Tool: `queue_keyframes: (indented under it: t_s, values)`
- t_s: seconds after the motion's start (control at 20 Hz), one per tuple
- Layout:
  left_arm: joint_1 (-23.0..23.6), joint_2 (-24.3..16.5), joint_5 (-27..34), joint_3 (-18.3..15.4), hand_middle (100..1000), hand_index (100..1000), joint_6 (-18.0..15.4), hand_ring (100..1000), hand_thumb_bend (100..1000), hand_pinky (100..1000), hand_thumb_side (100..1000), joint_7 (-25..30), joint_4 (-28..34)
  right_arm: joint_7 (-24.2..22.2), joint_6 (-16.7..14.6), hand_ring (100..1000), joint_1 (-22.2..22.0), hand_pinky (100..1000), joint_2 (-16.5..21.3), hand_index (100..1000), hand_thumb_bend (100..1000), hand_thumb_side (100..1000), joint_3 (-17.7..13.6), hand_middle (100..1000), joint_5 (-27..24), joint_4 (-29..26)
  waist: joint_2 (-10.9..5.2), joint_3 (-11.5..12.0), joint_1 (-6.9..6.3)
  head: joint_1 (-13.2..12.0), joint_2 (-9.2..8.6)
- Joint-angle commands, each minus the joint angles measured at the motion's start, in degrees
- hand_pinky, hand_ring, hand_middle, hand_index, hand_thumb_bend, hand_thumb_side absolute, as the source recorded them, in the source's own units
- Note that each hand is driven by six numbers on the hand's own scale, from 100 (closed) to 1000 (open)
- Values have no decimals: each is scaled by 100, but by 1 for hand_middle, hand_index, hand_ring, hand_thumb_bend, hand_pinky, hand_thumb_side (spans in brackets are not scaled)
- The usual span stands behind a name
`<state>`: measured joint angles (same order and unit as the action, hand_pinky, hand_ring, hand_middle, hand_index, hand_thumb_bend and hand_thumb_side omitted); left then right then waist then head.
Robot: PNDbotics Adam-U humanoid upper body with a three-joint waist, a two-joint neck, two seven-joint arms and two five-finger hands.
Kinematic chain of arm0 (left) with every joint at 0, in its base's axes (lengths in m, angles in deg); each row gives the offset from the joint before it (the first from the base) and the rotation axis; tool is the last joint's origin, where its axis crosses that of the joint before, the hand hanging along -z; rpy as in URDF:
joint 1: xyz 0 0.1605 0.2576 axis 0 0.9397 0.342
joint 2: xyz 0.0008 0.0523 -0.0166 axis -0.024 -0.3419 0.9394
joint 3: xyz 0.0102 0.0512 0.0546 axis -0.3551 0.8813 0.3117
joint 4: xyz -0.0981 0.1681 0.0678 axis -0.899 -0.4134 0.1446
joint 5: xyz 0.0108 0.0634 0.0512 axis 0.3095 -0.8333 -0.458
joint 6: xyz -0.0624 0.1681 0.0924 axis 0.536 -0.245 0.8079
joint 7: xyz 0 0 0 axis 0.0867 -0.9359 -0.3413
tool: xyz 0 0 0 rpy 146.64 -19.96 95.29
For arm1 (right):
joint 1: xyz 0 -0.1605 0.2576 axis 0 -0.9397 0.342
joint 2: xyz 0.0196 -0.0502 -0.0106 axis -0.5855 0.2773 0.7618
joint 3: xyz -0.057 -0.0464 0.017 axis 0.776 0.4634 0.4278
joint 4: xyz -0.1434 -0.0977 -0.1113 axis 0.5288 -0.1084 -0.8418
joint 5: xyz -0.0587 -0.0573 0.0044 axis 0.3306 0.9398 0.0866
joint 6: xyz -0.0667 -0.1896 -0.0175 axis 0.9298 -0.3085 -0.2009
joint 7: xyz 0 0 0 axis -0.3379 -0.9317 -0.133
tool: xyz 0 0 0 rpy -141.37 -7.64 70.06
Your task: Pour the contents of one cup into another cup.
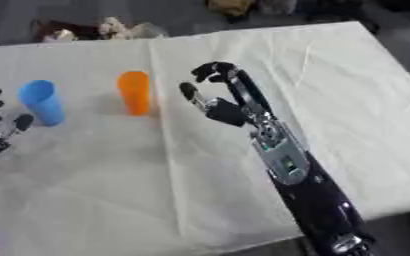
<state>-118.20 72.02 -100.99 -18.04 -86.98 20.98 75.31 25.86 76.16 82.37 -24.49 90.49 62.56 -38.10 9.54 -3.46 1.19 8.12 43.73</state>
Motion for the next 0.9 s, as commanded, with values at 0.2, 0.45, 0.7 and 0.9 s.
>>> queue_keyframes:
  t_s: [0.2,0.45,0.7,0.9]
  values:
    - [-438,-165,-145,96,808,948,-119,787,703,688,637,-47,-384,-36,-11,903,97,816,23,739,396,664,-2,603,-43,-139,-74,-55,0,-59,-32]
    - [-660,-183,-223,123,803,946,-166,784,700,685,643,-94,-665,-48,-16,903,112,816,14,738,391,668,12,602,-52,-137,-47,-123,2,-84,-67]
    - [-776,-210,-252,131,792,946,-169,771,686,668,662,-103,-844,-52,-18,903,117,816,18,738,390,672,18,602,-61,-132,-26,-167,-2,-92,-65]
    - [-830,-217,-252,130,784,945,-167,764,683,661,667,-110,-939,-59,-24,903,120,816,9,738,389,673,24,602,-65,-131,-18,-185,-8,-99,-78]
